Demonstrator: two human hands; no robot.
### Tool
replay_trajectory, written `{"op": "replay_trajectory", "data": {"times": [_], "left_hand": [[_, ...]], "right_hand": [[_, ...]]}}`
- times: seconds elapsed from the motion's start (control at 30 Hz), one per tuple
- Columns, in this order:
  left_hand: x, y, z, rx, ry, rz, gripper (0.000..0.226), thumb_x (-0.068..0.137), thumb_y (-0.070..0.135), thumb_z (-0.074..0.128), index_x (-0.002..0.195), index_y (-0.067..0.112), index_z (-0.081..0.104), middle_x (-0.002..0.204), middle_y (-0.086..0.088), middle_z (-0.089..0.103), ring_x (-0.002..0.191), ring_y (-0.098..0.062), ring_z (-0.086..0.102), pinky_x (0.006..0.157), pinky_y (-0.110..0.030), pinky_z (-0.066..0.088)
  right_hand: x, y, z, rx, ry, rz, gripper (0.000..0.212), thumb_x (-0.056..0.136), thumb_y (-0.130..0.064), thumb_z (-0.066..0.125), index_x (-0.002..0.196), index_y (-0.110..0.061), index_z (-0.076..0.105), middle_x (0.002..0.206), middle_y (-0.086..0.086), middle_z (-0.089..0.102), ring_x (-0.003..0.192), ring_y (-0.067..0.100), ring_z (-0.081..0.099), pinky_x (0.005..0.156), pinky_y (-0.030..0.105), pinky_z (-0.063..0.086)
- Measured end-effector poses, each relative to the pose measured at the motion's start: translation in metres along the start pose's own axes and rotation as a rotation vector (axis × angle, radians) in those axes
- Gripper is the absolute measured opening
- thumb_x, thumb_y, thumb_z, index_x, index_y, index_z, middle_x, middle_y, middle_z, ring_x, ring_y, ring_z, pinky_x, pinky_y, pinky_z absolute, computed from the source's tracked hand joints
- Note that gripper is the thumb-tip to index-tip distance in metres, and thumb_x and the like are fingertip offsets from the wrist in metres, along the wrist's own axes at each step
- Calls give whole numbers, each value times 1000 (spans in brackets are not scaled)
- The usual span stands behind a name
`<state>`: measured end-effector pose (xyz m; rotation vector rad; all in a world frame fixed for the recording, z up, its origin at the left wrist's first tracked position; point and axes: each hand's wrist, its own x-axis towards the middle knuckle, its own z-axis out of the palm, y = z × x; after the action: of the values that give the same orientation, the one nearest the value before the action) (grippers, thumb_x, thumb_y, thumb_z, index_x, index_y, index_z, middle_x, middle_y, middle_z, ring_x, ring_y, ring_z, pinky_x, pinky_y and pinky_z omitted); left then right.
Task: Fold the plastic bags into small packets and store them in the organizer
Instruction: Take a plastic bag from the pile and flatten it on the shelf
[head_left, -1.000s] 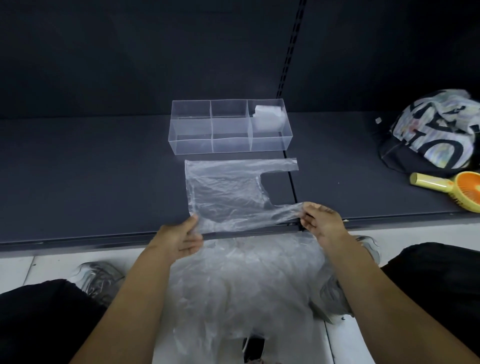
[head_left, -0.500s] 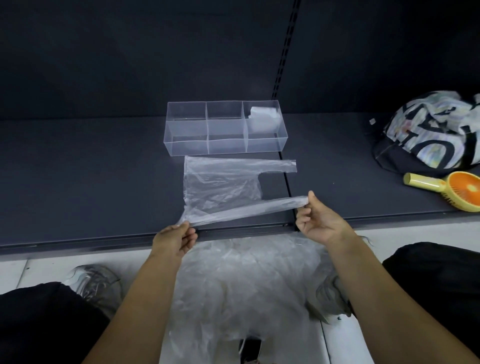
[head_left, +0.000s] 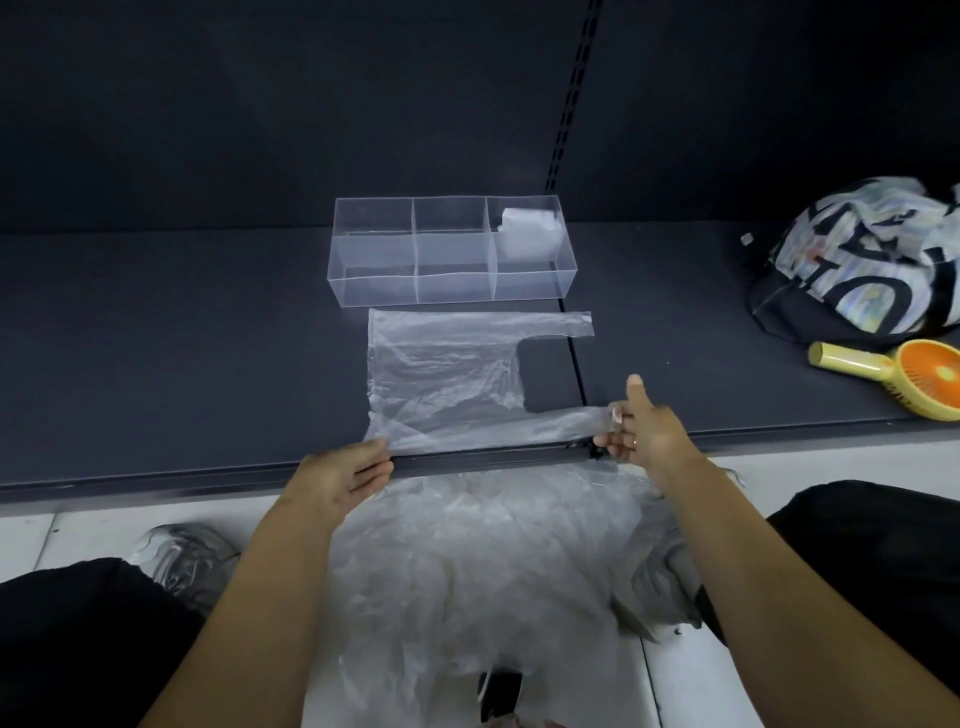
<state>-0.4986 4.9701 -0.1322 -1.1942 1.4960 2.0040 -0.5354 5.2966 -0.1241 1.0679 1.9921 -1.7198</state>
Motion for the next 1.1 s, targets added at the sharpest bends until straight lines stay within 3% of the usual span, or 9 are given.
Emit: {"op": "replay_trajectory", "data": {"times": [0.1, 0.17, 0.27, 0.33, 0.47, 0.67, 0.87, 0.97, 1.1], "left_hand": [[0, 8, -1, 5, 25, -13, 22, 89, 25, 67, 94, 6, 60, 89, -15, 66, 83, -23, 64, 79, -34, 50], [2, 6, 1, 47, 72, 0, 18, 91, 22, 65, 89, 5, 60, 83, -14, 65, 71, -20, 66, 70, -30, 53], [8, -2, 5, 94, 153, 57, 15, 92, 12, 62, 78, 5, 59, 71, -12, 61, 40, -10, 61, 42, -19, 51], [13, -6, 6, 116, 212, 94, 18, 93, 10, 60, 76, 4, 60, 67, -11, 59, 32, -7, 56, 36, -17, 47], [21, -13, 10, 136, 271, 132, 14, 98, 10, 50, 94, 1, 60, 64, -10, 60, 31, -9, 56, 35, -18, 46], [21, -28, 14, 175, 316, 170, 23, 102, 13, 37, 98, -2, 54, 61, -12, 64, 42, -20, 61, 38, -24, 50], [25, -15, 6, 284, 283, 146, 42, 92, 44, 55, 73, 7, 61, 43, -6, 62, 38, -20, 59, 42, -24, 49], [26, -12, 5, 404, 254, 194, 27, 86, 31, 68, 69, 10, 64, 38, 2, 57, 37, -16, 54, 40, -21, 42], [21, -13, 3, 506, 256, 198, 25, 88, 25, 62, 67, 11, 63, 46, -1, 61, 38, -17, 57, 39, -21, 40]], "right_hand": [[2, 11, -1, -50, -7, -61, 31, 91, -32, 64, 94, -1, 67, 66, 8, 64, 56, 15, 56, 50, 23, 46], [4, 18, -1, -98, 49, -139, 16, 88, -16, 68, 87, 0, 70, 59, 5, 60, 49, 12, 48, 43, 18, 41], [8, 21, -3, -209, 156, -233, 25, 88, -18, 69, 65, -10, 65, 49, 3, 52, 46, 13, 44, 49, 20, 41], [10, 21, -5, -252, 197, -258, 20, 87, -22, 69, 71, -10, 68, 47, 4, 50, 46, 15, 44, 52, 24, 40], [15, 22, -6, -328, 210, -287, 21, 88, -22, 67, 73, -8, 69, 47, 5, 50, 44, 15, 43, 50, 25, 38], [18, 28, 1, -506, 300, -314, 41, 87, -37, 67, 54, -16, 56, 54, 3, 55, 58, 25, 55, 54, 29, 35], [21, 22, 3, -669, 312, -377, 51, 94, -43, 54, 57, -9, 45, 54, 8, 49, 58, 30, 50, 50, 32, 35], [23, 21, 4, -748, 332, -412, 49, 96, -43, 49, 66, -5, 48, 61, 11, 52, 66, 35, 55, 56, 36, 42], [27, 21, 8, -842, 427, -361, 46, 97, -45, 45, 81, -4, 55, 80, 18, 62, 75, 35, 58, 62, 39, 45]]}}
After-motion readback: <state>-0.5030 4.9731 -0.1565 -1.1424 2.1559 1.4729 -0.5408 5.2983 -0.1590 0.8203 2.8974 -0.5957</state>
